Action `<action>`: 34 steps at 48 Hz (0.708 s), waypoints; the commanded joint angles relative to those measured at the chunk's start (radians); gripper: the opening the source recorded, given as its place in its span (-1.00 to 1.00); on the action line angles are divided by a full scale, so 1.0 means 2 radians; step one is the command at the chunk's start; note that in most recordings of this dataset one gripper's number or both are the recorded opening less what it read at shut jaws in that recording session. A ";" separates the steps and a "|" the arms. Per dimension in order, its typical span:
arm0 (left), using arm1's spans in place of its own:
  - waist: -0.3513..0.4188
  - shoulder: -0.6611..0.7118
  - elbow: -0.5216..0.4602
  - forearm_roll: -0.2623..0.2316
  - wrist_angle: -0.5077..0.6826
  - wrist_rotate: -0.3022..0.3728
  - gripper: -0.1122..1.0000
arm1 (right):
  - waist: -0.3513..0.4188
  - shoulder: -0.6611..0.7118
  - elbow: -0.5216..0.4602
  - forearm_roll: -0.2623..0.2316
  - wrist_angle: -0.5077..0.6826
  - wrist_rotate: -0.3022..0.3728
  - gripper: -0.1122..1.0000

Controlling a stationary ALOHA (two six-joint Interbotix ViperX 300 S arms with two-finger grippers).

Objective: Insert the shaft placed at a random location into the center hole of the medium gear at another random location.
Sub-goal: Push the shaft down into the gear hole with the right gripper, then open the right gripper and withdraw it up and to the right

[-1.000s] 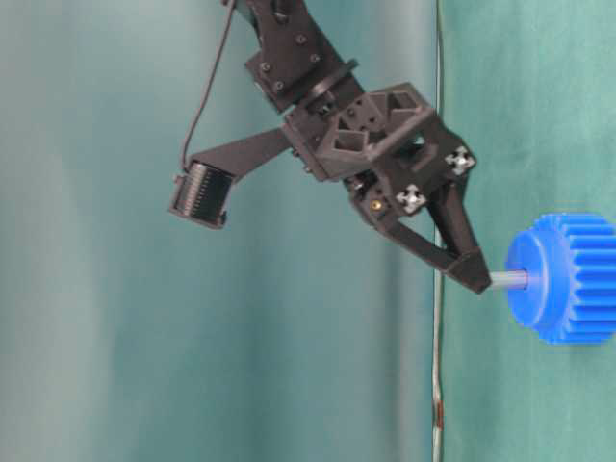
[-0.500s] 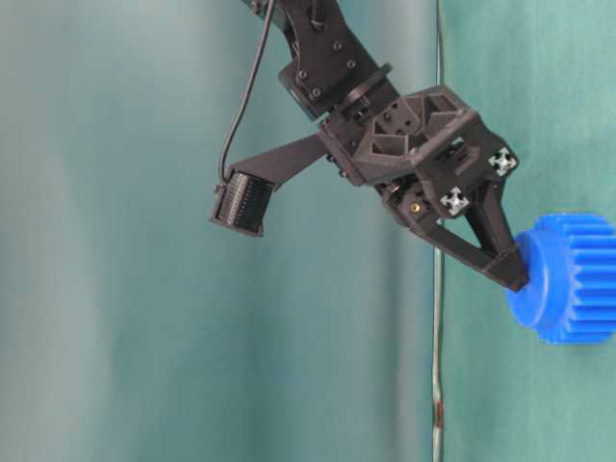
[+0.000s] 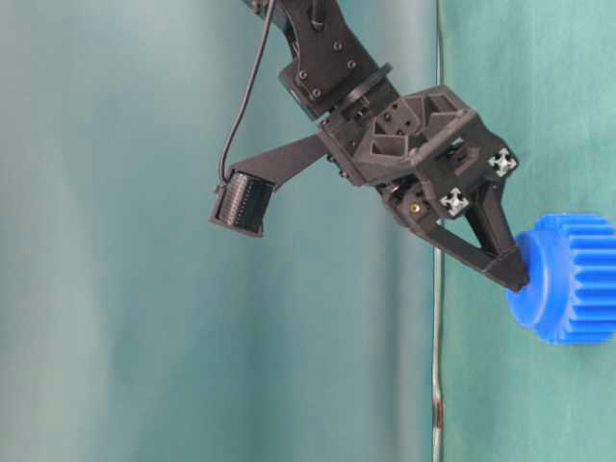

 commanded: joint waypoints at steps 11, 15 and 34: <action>-0.001 0.003 -0.012 0.001 -0.002 -0.001 -0.80 | 0.001 -0.029 -0.012 0.002 -0.007 0.005 0.64; -0.001 0.003 -0.012 0.001 -0.002 0.000 -0.80 | 0.001 -0.047 -0.010 0.002 -0.007 0.004 0.75; -0.001 0.003 -0.012 0.001 0.001 0.000 -0.80 | 0.001 -0.134 0.001 -0.004 0.028 -0.004 0.66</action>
